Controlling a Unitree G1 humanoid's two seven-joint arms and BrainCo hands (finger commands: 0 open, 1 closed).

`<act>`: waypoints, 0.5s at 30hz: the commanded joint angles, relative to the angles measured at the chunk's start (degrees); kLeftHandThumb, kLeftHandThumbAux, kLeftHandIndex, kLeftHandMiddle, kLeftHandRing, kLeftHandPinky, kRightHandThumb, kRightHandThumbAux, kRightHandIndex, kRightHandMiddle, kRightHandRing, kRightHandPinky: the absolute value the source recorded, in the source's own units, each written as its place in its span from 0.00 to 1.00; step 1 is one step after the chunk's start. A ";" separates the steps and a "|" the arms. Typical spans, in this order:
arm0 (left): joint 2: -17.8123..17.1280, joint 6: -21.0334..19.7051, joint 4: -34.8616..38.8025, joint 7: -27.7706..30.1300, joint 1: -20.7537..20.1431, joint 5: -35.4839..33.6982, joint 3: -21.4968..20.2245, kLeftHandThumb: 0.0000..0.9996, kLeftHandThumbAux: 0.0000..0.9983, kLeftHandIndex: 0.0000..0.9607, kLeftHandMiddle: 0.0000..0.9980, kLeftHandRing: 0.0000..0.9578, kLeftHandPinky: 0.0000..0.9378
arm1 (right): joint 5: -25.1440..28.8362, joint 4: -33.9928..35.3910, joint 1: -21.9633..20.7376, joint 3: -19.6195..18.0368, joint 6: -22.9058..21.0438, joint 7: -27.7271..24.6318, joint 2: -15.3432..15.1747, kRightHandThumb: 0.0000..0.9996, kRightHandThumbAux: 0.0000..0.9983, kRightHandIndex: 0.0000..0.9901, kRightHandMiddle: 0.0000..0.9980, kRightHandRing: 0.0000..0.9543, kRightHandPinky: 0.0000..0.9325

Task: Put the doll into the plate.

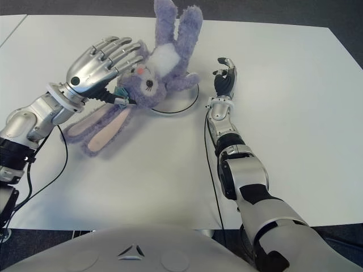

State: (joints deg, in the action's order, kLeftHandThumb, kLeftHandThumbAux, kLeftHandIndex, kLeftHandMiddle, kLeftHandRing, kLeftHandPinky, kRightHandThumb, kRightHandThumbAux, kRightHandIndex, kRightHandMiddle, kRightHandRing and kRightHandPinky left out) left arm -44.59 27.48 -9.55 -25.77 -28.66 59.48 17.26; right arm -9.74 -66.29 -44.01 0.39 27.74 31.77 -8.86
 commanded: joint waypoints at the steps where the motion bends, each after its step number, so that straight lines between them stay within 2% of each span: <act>1: -3.65 1.87 -2.22 -4.80 0.11 0.08 -2.89 0.03 0.24 0.00 0.00 0.00 0.00 | -3.29 -10.79 19.08 2.55 -2.21 0.60 6.02 1.00 0.67 0.29 0.27 0.48 0.20; 9: -5.41 2.35 -3.59 -7.30 0.48 0.59 -3.79 0.02 0.25 0.00 0.00 0.00 0.00 | -3.96 -10.76 19.00 3.05 -1.75 2.61 6.37 1.00 0.67 0.28 0.27 0.49 0.16; 15: -8.14 3.45 -8.80 -12.49 -1.11 0.55 -5.27 0.00 0.29 0.00 0.00 0.00 0.00 | -4.36 -10.82 18.89 3.15 -2.20 2.47 6.46 1.00 0.67 0.29 0.27 0.48 0.16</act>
State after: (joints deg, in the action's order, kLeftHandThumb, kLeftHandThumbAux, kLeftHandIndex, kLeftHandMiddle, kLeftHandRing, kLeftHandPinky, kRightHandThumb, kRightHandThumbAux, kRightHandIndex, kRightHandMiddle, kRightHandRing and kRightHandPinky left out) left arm -49.23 28.56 -12.26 -32.43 -28.72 59.50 13.72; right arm -11.45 -66.30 -44.10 1.40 27.44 33.30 -8.84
